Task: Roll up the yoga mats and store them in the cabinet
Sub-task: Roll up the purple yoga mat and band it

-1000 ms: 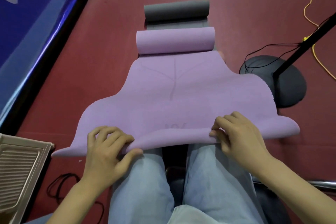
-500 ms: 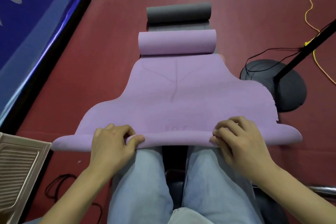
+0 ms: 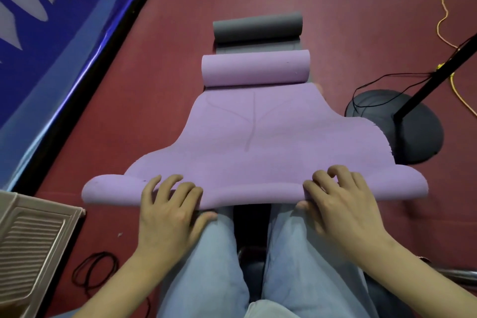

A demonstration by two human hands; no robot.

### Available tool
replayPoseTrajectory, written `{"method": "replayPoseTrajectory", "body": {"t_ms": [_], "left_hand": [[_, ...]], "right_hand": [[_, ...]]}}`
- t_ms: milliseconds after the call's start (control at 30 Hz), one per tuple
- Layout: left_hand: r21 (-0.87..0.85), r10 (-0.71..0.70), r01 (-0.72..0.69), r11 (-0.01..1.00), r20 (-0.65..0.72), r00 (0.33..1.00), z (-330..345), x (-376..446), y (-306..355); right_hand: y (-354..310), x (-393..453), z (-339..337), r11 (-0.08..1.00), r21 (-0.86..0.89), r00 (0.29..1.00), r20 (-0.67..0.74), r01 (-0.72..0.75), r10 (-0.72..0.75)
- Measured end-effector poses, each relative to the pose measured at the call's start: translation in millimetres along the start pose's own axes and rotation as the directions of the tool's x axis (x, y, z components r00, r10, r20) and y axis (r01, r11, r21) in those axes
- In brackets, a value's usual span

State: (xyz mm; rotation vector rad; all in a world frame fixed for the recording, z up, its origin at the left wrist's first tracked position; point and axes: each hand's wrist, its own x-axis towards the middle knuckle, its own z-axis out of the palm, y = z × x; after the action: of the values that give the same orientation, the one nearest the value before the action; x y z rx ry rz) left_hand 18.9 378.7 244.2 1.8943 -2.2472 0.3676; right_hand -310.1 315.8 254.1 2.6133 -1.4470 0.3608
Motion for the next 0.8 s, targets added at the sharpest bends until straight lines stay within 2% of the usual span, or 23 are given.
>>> {"method": "replayPoseTrajectory", "body": {"t_ms": [167,367,533,667,800], "left_hand": [[-0.144,-0.061,0.053,0.988,-0.049,0.997,8,15,-6],[-0.299,0.013,0.014,0.954,0.087,0.996,-10,34,-26],[-0.374,-0.007,0.105,0.921,0.255,0.967,-27,12,-20],[-0.314,-0.013,0.09,0.945,0.239,0.971,-16,8,-14],[-0.26,-0.073,0.132,0.957,0.225,0.972,-6,22,-12]], "right_hand": [[9,14,8,0.989,0.139,0.999,-0.012,-0.048,0.05],[22,18,-17,0.962,0.261,0.99,0.132,-0.081,0.047],[22,-11,-22,0.961,0.276,0.989,0.15,-0.031,-0.011],[14,-22,-6,0.965,0.258,0.996,0.089,-0.041,0.019],[14,-15,-11,0.969,0.243,0.993,0.118,-0.047,0.018]]}}
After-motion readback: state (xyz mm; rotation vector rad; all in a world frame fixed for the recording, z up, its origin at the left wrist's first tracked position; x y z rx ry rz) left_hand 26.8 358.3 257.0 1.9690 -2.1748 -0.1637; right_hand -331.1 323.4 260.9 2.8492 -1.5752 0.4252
